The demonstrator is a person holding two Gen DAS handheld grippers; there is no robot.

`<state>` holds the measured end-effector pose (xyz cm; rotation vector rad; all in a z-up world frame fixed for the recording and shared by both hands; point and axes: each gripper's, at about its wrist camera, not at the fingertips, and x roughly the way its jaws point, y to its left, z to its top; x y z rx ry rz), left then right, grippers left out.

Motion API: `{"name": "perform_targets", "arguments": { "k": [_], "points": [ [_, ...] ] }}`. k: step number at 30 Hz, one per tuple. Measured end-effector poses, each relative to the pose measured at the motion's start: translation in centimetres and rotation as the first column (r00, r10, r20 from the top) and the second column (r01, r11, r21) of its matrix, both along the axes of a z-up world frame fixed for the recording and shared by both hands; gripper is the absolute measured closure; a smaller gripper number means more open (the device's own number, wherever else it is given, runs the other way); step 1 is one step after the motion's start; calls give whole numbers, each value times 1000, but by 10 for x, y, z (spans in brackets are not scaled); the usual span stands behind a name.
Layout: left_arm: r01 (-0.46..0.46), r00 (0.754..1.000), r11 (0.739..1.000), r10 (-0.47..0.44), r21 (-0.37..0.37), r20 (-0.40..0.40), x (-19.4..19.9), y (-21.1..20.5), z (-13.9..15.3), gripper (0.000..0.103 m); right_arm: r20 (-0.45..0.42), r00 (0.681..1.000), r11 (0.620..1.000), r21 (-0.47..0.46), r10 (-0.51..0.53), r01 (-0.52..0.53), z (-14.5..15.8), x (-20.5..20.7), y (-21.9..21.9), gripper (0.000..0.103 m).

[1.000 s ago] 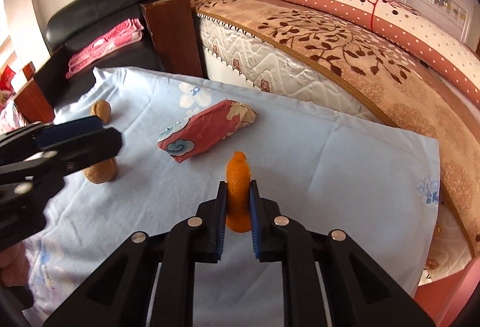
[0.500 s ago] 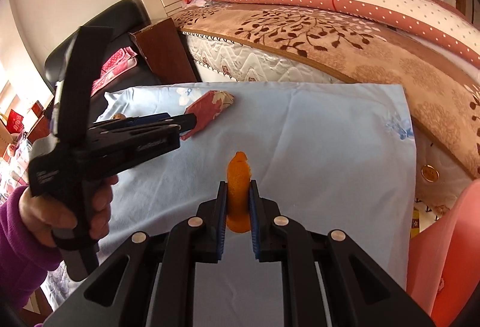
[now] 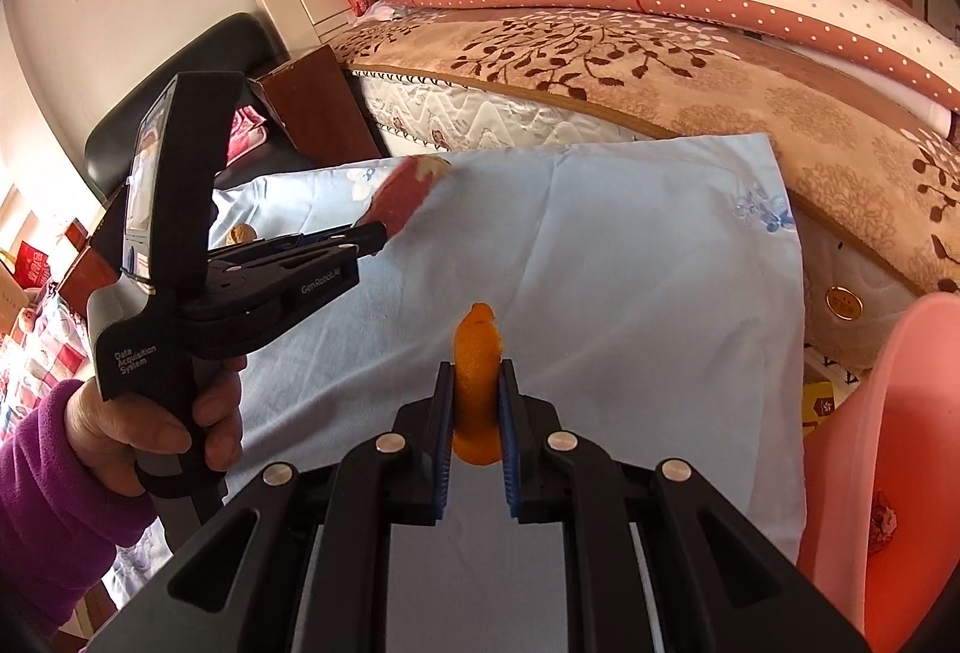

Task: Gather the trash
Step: 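Grasp the red-and-blue wrapper with the left tool while the right tool grasps the orange peel, then carry the wrapper and orange peel over the pink bucket with both tools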

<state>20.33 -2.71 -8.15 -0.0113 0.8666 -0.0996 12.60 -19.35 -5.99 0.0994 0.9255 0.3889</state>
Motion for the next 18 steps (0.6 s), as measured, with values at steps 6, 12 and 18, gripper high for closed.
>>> {"name": "perform_targets", "arguments": {
  "k": [6, 12, 18],
  "points": [
    [2, 1000, 999, -1, -33, 22, -27, -7, 17, 92, 16, 1000, 1000, 6, -12, 12, 7, -18, -5, 90],
    [10, 999, 998, -8, -57, 49, -63, -25, 35, 92, 32, 999, 999, 13, -36, 36, 13, -35, -14, 90],
    [30, 996, 997, -24, -77, 84, -98, -46, 51, 92, 50, 997, 998, 17, -61, 60, 19, -56, -27, 90]
  ]
}}
